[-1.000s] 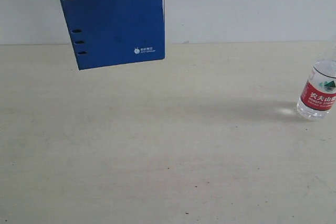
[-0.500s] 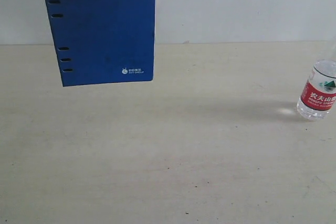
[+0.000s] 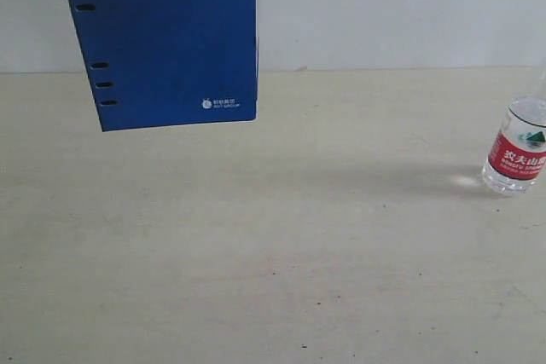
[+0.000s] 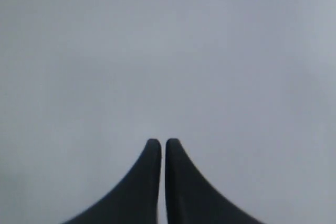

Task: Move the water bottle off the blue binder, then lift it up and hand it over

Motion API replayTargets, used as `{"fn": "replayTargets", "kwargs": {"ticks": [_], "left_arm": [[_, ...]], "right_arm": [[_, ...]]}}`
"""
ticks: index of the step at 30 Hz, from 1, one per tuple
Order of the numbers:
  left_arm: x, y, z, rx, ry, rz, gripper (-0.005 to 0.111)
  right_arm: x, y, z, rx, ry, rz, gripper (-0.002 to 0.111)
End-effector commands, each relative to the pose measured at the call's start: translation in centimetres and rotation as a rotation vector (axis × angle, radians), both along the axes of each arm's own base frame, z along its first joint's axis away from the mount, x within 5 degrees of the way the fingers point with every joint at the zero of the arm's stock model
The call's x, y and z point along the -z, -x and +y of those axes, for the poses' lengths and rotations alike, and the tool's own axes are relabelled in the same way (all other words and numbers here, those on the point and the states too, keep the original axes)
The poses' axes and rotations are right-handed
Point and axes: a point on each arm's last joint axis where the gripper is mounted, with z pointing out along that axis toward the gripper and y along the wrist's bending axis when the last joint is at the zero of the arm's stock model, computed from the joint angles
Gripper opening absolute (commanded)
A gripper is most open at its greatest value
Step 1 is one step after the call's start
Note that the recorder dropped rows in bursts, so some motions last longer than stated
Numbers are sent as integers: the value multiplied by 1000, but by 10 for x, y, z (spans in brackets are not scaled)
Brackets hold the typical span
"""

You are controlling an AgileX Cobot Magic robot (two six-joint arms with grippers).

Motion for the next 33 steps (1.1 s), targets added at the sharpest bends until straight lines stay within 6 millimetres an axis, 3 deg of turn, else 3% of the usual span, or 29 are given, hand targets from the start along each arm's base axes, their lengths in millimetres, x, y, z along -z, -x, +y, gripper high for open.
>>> {"fn": "replayTargets", "kwargs": {"ticks": [1,2,6,16,18,19,33], "left_arm": [[0,0,0,0,5,-4,4],[0,0,0,0,5,-4,4],[0,0,0,0,5,-4,4],[-1,0,0,1,5,-6,4],[-1,0,0,1,5,-6,4],[-1,0,0,1,5,-6,4],[-1,0,0,1,5,-6,4]], "right_arm": [[68,-44,-1,-30,-33,228,1],[101,-60,1,-51,-9,305,1],[159,-80,16,-219,37,291,1],[183,-79,3,-110,-155,528,1],[193,-77,4,-104,-141,639,1],[193,-78,8,-136,-34,660,1],[192,-78,13,-184,78,669,1]]}}
